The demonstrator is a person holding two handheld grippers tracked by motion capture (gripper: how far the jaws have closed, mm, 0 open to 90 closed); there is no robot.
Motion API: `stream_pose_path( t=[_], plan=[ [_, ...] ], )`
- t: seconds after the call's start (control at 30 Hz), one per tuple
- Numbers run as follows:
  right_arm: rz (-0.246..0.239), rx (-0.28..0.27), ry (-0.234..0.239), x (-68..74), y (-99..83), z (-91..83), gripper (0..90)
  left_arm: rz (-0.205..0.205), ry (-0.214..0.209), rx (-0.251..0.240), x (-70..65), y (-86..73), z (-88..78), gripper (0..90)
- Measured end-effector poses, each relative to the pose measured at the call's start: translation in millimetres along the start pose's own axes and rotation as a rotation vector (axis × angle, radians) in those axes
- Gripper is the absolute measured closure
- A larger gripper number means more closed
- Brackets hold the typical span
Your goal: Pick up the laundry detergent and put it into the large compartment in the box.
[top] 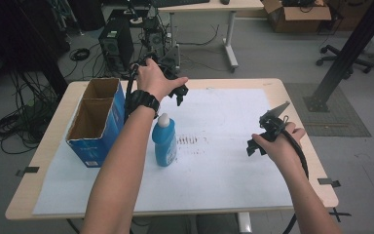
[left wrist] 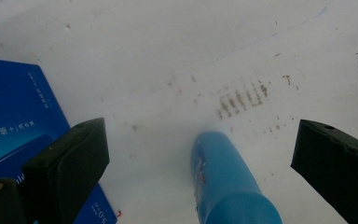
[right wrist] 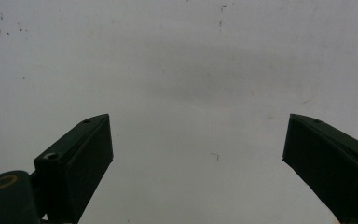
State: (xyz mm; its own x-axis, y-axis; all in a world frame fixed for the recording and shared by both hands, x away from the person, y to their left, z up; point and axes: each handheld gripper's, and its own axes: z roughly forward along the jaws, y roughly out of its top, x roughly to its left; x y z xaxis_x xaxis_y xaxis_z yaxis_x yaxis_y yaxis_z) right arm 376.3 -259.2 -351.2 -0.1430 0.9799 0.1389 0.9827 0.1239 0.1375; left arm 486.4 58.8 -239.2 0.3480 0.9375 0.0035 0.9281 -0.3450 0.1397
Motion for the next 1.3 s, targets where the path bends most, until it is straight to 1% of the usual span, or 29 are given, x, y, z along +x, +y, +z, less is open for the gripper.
stream_pose_path(
  t=[0.13, 0.3, 0.43, 0.5, 0.57, 0.6, 0.7, 0.73, 0.83, 0.87, 0.93, 1.0, 1.07, 1.13, 1.17, 1.2, 1.27, 1.3],
  plan=[
    [0.002, -0.002, 0.001, -0.8, -0.7, -0.3, 8.4, 0.005, -0.002, 0.000, -1.1, 0.8, -1.3, 4.2],
    [0.002, 0.000, 0.004, -1.2, -1.0, 0.6, 8.4, 0.005, -0.002, -0.012, -3.3, -0.2, -5.5, 4.3],
    [0.003, -0.009, 0.013, -1.0, -2.5, -0.2, 8.4, 0.006, -0.005, -0.027, -4.4, -4.6, -13.1, 4.4],
    [0.000, -0.008, 0.008, -1.4, -3.6, -0.4, 8.4, 0.005, -0.005, -0.022, -4.2, -5.2, -14.9, 4.3],
    [0.006, -0.009, 0.012, -1.2, -3.9, -0.6, 8.4, 0.001, -0.004, -0.026, -4.2, -7.2, -18.4, 4.4],
    [0.007, -0.013, 0.014, -1.5, -4.6, -0.7, 8.4, 0.000, 0.002, -0.031, -4.9, -10.3, -22.6, 4.3],
    [0.012, -0.010, 0.017, -0.8, -5.1, -0.6, 8.4, 0.003, 0.003, -0.028, -5.2, -12.7, -25.6, 4.3],
    [0.006, -0.010, 0.017, -0.2, -5.5, -0.3, 8.4, -0.002, 0.009, -0.036, -5.3, -15.7, -28.8, 4.3],
    [0.002, -0.016, 0.020, -0.2, -5.8, -0.1, 8.4, -0.001, 0.011, -0.037, -5.9, -19.1, -31.0, 4.2],
    [0.004, -0.014, 0.016, -0.2, -6.4, -0.4, 8.4, -0.005, 0.012, -0.035, -7.0, -22.8, -32.5, 4.1],
    [0.000, -0.017, 0.012, -0.7, -6.9, -0.3, 8.4, -0.006, 0.012, -0.034, -7.6, -24.7, -33.5, 4.2],
    [0.005, -0.020, 0.018, -1.9, -8.8, 0.1, 8.4, -0.009, 0.013, -0.038, -9.4, -28.0, -35.3, 4.2],
    [0.004, -0.020, 0.021, -3.3, -11.5, 0.1, 8.4, -0.007, 0.018, -0.038, -12.1, -35.3, -40.2, 4.2],
    [0.009, -0.021, 0.020, -3.6, -12.7, -0.4, 8.4, -0.008, 0.020, -0.040, -12.7, -37.0, -41.2, 4.2],
    [0.008, -0.025, 0.023, -4.4, -14.2, -0.9, 8.4, -0.005, 0.022, -0.043, -14.8, -41.9, -43.7, 4.3],
    [0.008, -0.025, 0.023, -4.4, -14.2, -0.9, 8.4, -0.005, 0.022, -0.043, -14.8, -41.9, -43.7, 4.2],
    [0.006, -0.027, 0.022, -4.5, -16.1, -2.5, 8.4, -0.005, 0.021, -0.050, -16.4, -46.9, -45.9, 4.3],
    [0.007, -0.027, 0.022, -4.5, -16.7, -3.1, 8.4, -0.007, 0.028, -0.049, -18.6, -51.7, -47.0, 4.3]
  ],
)
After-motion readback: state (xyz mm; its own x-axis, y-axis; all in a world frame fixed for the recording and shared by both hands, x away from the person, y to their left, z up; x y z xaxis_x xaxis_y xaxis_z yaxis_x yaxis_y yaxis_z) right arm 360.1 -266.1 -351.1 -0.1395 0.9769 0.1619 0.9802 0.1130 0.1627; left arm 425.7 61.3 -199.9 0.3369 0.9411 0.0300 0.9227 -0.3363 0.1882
